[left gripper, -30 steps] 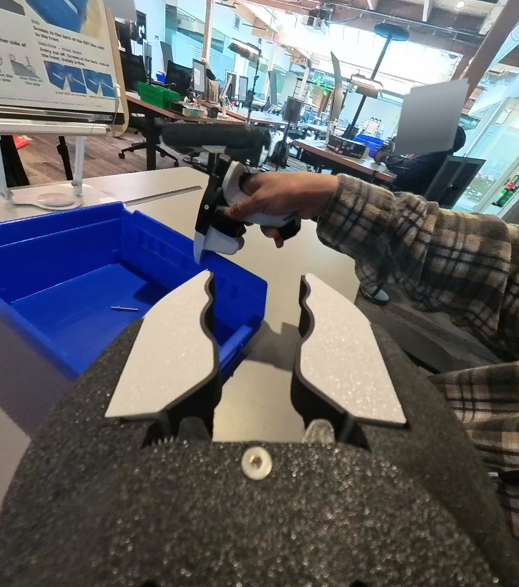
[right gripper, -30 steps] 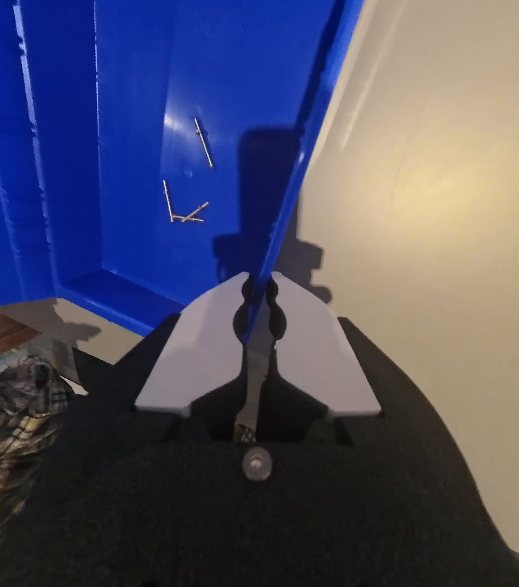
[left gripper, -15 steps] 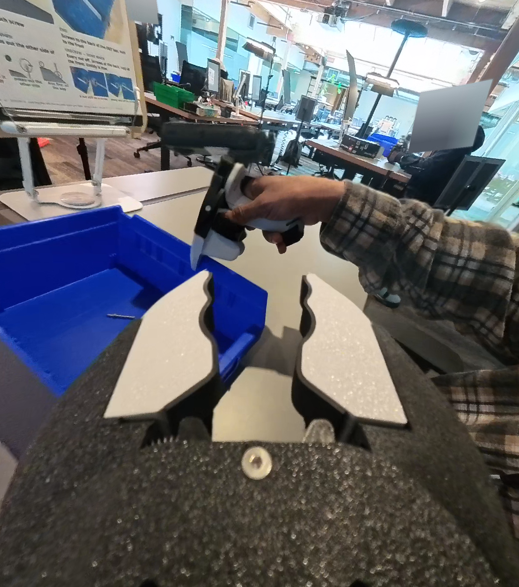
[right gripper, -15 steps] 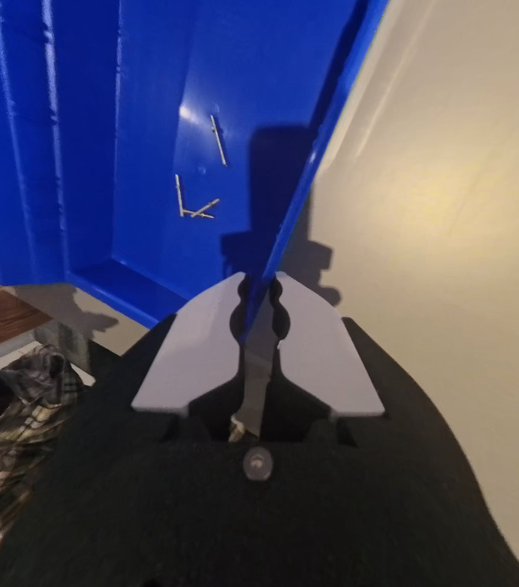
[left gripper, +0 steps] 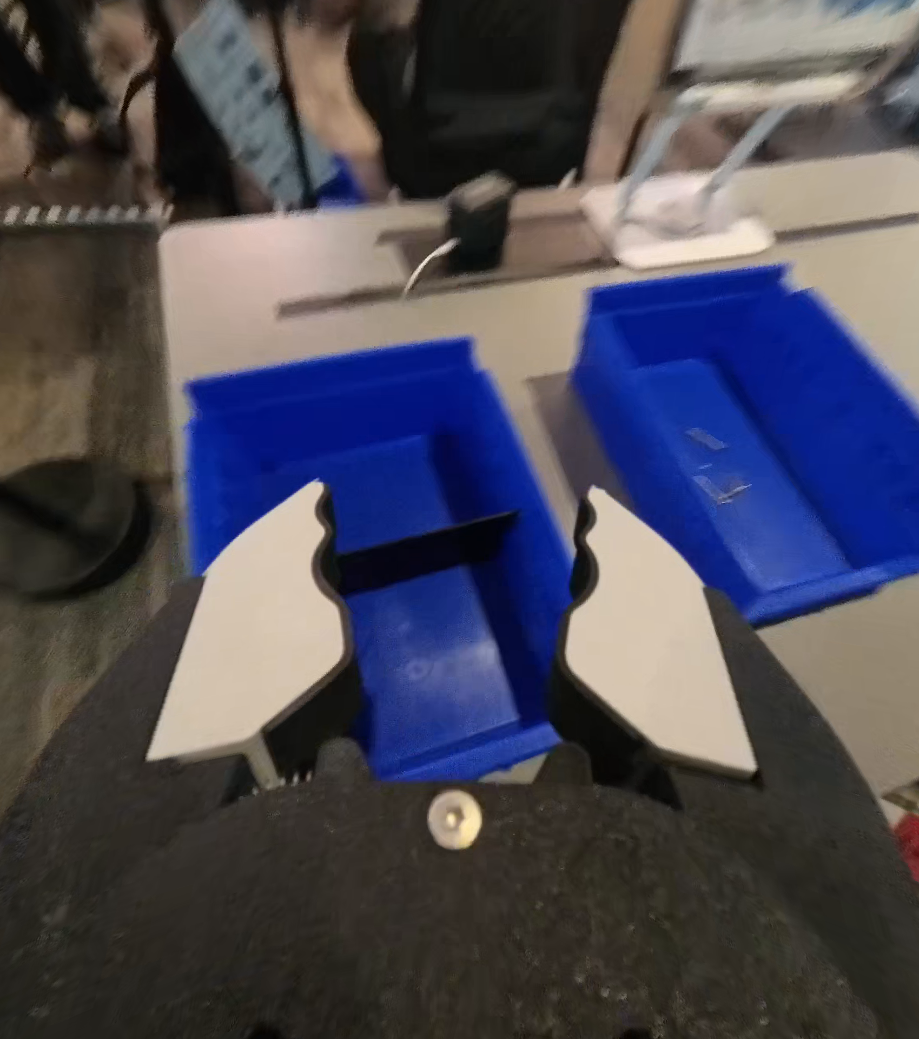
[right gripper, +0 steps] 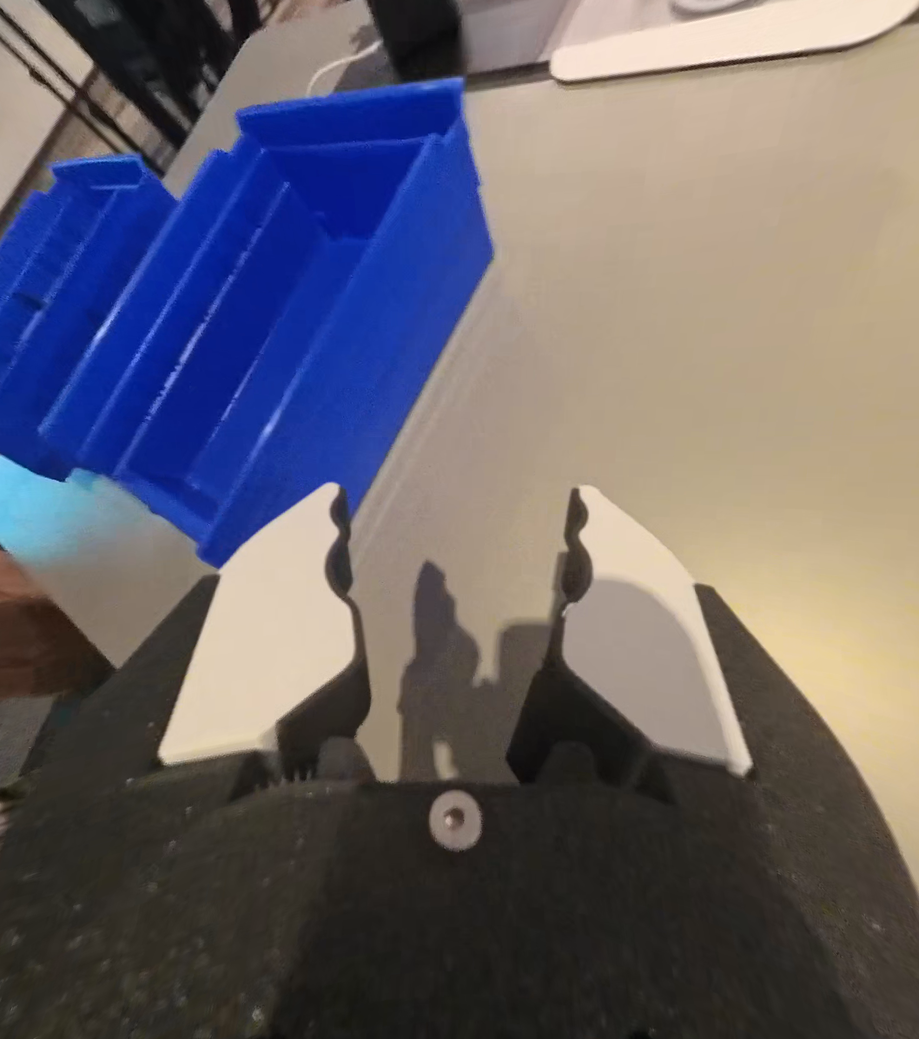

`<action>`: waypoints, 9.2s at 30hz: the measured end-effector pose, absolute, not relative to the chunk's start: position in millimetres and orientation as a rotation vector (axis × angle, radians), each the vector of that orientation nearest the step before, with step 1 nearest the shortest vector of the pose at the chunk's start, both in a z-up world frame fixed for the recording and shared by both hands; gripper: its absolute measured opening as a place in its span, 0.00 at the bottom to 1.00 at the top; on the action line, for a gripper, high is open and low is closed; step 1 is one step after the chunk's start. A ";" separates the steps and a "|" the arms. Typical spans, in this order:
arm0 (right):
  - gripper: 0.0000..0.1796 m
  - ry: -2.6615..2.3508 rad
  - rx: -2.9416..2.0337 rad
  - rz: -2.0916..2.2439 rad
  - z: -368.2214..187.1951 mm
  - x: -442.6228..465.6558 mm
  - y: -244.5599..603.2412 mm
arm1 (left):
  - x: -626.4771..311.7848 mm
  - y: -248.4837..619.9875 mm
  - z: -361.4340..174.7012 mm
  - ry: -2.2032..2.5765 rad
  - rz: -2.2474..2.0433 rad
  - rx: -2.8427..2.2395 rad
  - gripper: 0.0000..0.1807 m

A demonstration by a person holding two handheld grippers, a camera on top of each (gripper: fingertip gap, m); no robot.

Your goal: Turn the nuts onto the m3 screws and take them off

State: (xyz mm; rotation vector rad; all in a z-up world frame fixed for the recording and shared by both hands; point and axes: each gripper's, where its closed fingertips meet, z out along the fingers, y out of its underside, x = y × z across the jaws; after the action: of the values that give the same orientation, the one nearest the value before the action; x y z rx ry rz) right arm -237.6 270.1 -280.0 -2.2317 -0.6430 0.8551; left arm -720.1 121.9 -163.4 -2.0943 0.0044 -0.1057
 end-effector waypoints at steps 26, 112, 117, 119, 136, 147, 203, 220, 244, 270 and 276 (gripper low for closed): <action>0.38 -0.600 -2.055 0.945 -284.2 -193.9 245.9 | -865.8 82.1 -325.5 -0.572 0.030 -2.908 0.36; 0.26 -0.288 -2.064 0.924 -250.6 -53.1 201.5 | -299.0 336.5 -289.7 0.108 -0.684 -2.970 0.02; 0.26 -0.292 -2.062 0.934 -250.8 -56.2 203.1 | -304.2 326.2 -306.0 0.092 -0.564 -3.013 0.02; 0.26 -0.298 -2.063 0.935 -250.5 -58.4 202.8 | -305.8 322.5 -312.8 0.084 -0.530 -3.029 0.02; 0.31 -0.361 -2.078 0.880 -238.5 -69.4 204.1 | -283.9 314.1 -317.3 0.114 -0.690 -2.968 0.16; 0.36 -0.394 -2.171 0.689 -221.2 -74.2 251.5 | -346.2 301.8 -162.4 0.301 -0.934 -2.394 0.32; 0.03 -0.435 -3.031 0.219 -335.7 168.5 413.4 | -517.9 174.2 -209.2 0.105 -0.666 -2.089 0.24; 0.03 -0.581 -3.005 0.204 -335.3 215.2 407.8 | -506.0 177.1 -203.8 0.090 -0.634 -2.107 0.24; 0.34 -0.482 -2.095 0.177 -151.8 126.5 388.0 | -497.8 186.4 -200.8 0.150 -0.669 -2.104 0.30; 0.41 -0.426 -1.942 0.608 -242.2 -124.7 271.8 | -559.0 220.8 -320.4 -0.156 -0.156 -2.789 0.39; 0.39 -0.440 -1.949 0.641 -244.1 -130.0 269.0 | -550.6 203.3 -356.7 -0.137 -0.240 -2.983 0.14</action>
State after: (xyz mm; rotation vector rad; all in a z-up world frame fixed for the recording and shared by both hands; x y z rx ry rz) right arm -130.0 269.0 -244.1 -1.9487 -0.4404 0.6406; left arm -550.6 203.3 -356.7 -2.9834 -0.1373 -0.2396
